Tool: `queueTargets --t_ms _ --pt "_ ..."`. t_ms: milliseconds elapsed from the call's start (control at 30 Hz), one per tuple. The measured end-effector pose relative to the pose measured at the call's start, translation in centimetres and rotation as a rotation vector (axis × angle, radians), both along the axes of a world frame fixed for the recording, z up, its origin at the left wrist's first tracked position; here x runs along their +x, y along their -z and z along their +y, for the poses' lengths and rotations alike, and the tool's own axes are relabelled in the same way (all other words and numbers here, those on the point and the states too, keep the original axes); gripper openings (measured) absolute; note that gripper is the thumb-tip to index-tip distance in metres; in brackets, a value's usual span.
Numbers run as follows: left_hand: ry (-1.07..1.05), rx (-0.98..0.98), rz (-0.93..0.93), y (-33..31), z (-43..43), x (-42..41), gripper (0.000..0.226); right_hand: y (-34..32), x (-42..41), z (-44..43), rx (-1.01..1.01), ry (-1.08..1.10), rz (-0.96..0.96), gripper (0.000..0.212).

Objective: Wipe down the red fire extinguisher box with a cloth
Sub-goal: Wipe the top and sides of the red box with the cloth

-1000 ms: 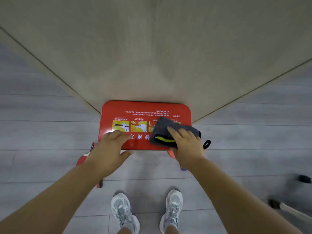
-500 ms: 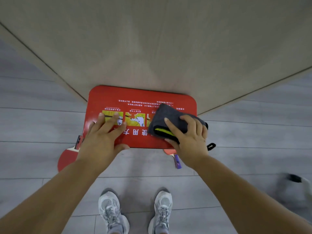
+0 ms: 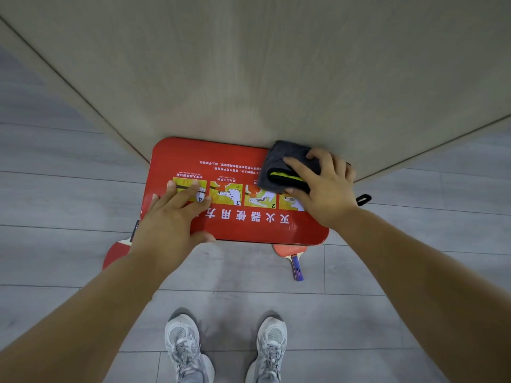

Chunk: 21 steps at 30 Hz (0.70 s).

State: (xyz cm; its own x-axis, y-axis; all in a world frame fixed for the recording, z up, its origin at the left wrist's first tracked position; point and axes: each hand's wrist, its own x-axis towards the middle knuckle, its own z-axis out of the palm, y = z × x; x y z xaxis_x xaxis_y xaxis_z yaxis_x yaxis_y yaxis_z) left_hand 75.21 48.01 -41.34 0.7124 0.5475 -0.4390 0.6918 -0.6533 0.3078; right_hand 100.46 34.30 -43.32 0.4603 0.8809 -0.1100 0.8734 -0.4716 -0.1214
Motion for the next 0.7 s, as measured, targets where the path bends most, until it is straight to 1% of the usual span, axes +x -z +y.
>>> queueTargets --t_ms 67,133,267,367,467,533,567,633,700 --pt "-0.003 0.006 0.007 0.1 0.0 0.0 0.075 0.3 -1.5 -0.6 0.041 0.071 0.039 0.055" --pt "-0.017 0.002 0.000 0.0 0.0 0.0 0.075 0.7 -3.4 -1.9 0.068 0.098 0.033 0.052" --pt "-0.025 -0.005 0.015 -0.3 0.0 0.1 0.076 1.0 -7.4 -6.0 0.102 -0.009 -0.020 0.048" --pt "-0.035 -0.007 0.015 -0.4 0.1 0.1 0.077 1.0 -8.2 -7.3 0.113 -0.080 -0.052 0.048" --pt "-0.019 0.007 0.025 -0.4 0.1 0.1 0.079 1.0 -7.2 -6.6 0.137 -0.161 -0.077 0.047" --pt "-0.019 0.011 0.019 -0.4 0.2 0.0 0.079 1.1 -6.3 -5.5 0.122 -0.220 -0.066 0.053" --pt "-0.021 0.011 0.016 -0.4 0.2 0.0 0.079 1.0 -5.8 -4.6 0.113 -0.218 -0.063 0.055" --pt "-0.041 0.000 -0.004 -0.4 0.2 0.0 0.079 0.6 -5.1 -1.9 0.095 -0.167 -0.052 0.052" --pt "-0.056 -0.013 -0.019 -0.5 0.2 -0.1 0.081 0.0 -4.4 1.4 0.036 -0.131 -0.039 0.054"
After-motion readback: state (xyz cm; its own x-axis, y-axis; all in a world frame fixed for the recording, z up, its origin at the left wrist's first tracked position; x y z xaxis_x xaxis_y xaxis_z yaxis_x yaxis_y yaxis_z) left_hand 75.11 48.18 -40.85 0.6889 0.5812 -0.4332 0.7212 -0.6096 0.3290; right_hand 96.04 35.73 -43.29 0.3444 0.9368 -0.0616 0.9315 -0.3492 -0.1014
